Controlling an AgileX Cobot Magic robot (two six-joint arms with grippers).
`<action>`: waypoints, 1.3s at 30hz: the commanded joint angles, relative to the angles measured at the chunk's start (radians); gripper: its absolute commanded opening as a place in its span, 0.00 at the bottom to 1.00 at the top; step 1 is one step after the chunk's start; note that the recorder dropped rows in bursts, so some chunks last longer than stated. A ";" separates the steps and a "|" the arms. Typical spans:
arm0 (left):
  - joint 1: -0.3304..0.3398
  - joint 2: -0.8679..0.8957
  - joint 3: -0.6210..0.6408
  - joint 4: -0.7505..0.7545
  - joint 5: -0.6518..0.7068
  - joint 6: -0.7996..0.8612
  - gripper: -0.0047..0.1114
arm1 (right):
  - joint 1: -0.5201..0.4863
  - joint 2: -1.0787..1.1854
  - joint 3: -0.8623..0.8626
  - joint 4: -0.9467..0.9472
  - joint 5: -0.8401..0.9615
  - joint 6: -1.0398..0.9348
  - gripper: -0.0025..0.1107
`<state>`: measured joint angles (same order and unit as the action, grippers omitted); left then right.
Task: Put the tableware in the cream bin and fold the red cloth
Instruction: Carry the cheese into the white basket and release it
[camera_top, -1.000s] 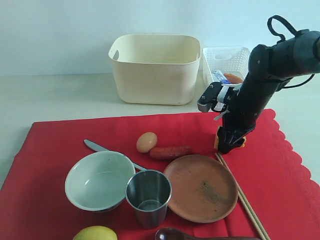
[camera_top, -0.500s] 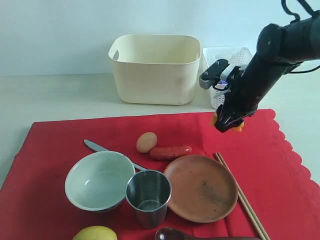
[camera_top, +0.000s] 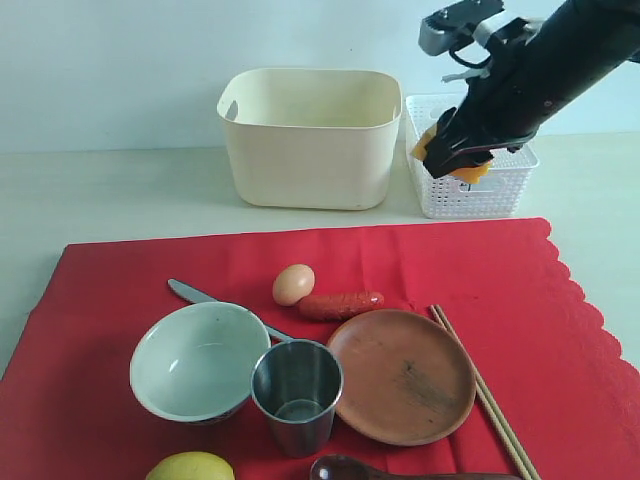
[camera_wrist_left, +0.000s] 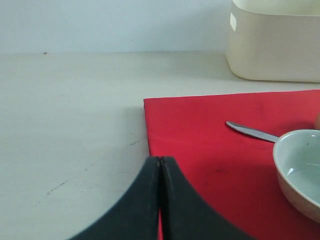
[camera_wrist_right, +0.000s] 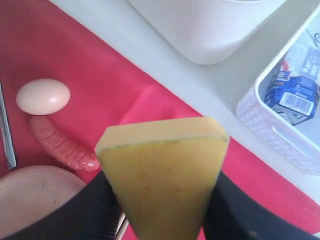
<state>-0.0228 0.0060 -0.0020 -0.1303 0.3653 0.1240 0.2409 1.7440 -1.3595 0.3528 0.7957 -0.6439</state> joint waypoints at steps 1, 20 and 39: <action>-0.007 -0.006 0.002 -0.004 -0.010 -0.002 0.04 | -0.005 -0.044 -0.008 0.007 -0.019 0.032 0.06; -0.007 -0.006 0.002 -0.004 -0.010 -0.002 0.04 | -0.136 0.252 -0.144 -0.019 -0.423 0.202 0.06; -0.007 -0.006 0.002 -0.004 -0.010 -0.002 0.04 | -0.184 0.475 -0.315 -0.049 -0.425 0.223 0.06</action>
<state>-0.0228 0.0060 -0.0020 -0.1303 0.3653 0.1240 0.0711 2.2067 -1.6620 0.3119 0.3907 -0.4284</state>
